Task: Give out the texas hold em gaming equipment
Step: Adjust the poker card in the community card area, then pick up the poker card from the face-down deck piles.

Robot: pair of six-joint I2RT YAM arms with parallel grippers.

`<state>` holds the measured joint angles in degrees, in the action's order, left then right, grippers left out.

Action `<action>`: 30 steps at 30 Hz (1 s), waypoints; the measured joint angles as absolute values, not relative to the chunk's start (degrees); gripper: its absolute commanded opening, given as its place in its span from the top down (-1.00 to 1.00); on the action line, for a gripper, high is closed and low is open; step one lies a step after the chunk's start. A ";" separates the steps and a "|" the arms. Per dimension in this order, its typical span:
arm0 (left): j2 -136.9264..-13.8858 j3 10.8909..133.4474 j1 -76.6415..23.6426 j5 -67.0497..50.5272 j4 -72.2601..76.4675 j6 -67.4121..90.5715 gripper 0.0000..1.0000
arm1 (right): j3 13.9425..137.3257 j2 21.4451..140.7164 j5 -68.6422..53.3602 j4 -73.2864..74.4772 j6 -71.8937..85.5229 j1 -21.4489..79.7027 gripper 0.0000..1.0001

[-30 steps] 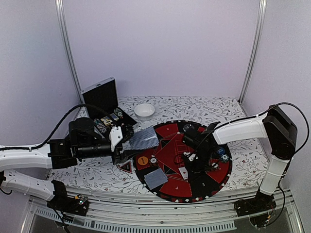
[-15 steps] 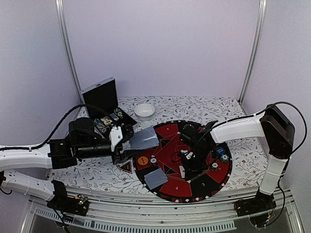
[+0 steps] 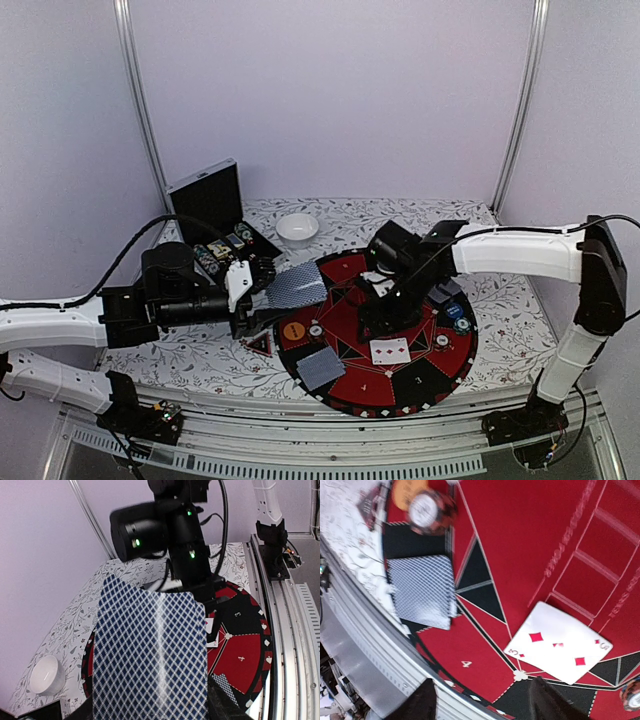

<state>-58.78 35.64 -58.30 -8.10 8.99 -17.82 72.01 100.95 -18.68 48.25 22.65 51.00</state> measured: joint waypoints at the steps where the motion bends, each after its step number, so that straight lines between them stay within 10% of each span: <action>1: -58.78 35.64 -58.30 -8.10 8.95 -17.82 -0.06 | 73.63 98.91 -17.54 48.25 21.87 51.05 -0.98; 13: -58.94 35.68 -58.52 -8.08 8.64 -18.41 -0.05 | 70.37 75.66 -17.74 22.11 16.12 52.77 -0.97; 30: -58.96 35.68 -58.67 -8.05 8.64 -18.68 -0.06 | 75.90 89.10 -13.02 15.81 10.52 59.72 -0.83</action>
<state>-58.96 35.68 -58.67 -8.05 8.64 -18.68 75.90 89.10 -13.02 15.81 10.52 59.72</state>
